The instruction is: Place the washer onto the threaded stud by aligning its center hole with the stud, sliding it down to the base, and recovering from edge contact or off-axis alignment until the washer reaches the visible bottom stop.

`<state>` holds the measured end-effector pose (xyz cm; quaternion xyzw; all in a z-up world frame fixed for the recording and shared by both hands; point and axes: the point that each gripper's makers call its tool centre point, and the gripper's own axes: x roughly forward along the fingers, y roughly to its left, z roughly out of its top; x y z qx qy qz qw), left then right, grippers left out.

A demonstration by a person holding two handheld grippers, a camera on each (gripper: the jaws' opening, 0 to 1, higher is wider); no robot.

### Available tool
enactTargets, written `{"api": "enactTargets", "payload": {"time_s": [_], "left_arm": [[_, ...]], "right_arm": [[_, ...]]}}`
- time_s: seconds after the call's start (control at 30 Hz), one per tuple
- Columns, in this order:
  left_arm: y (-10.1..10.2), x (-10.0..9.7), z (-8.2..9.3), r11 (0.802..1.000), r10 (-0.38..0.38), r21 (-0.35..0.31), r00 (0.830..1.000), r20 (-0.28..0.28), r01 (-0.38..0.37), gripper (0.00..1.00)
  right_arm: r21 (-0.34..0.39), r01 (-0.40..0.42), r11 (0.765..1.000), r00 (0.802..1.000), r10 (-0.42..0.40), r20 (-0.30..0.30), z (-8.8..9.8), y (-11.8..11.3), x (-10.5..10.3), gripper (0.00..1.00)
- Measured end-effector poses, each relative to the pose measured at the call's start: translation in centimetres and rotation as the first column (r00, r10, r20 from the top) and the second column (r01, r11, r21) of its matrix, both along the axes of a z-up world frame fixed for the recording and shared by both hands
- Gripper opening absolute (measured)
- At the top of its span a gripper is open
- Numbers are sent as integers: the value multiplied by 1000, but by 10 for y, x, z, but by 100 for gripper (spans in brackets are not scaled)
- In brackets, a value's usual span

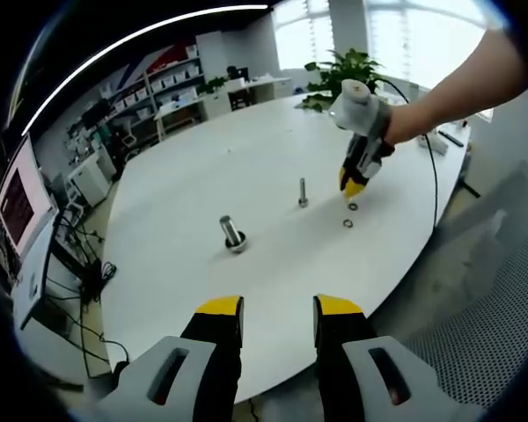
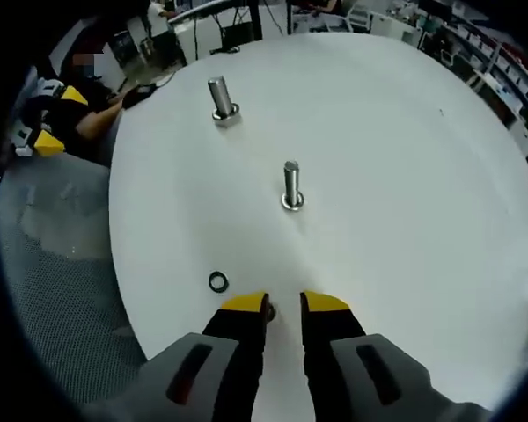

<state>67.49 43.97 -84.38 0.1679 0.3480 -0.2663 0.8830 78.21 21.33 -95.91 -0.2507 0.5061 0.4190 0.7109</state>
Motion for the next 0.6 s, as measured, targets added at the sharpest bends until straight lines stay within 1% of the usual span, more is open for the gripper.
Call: {"api": "enactTargets", "payload": {"time_s": [0.17,0.3,0.4,0.43,0.47,0.6], "left_arm": [[0,-1,-1,1000,0,3,1000,-3,0,30],[0,-1,-1,1000,0,4,1000,-3,0,30],[0,-1,-2,1000,-1,7,1000,-5,1,30],[0,-1,-2,1000,0,7,1000,-4,0,30],[0,-1,-2,1000,0,7,1000,-4,0,30],[1,-1,-2,1000,1,10,1000,-7,-1,30]], "right_arm": [[-25,-88,996,996,88,1,-5,2,-15,20],[-28,-111,993,994,110,-7,-8,5,-19,21],[-76,-146,986,989,145,-23,-15,0,-24,22],[-86,-140,986,990,140,-4,-16,-2,-22,21],[-77,-160,984,987,161,2,-15,0,-21,20],[-54,-138,989,990,138,5,-15,2,-19,20]]}}
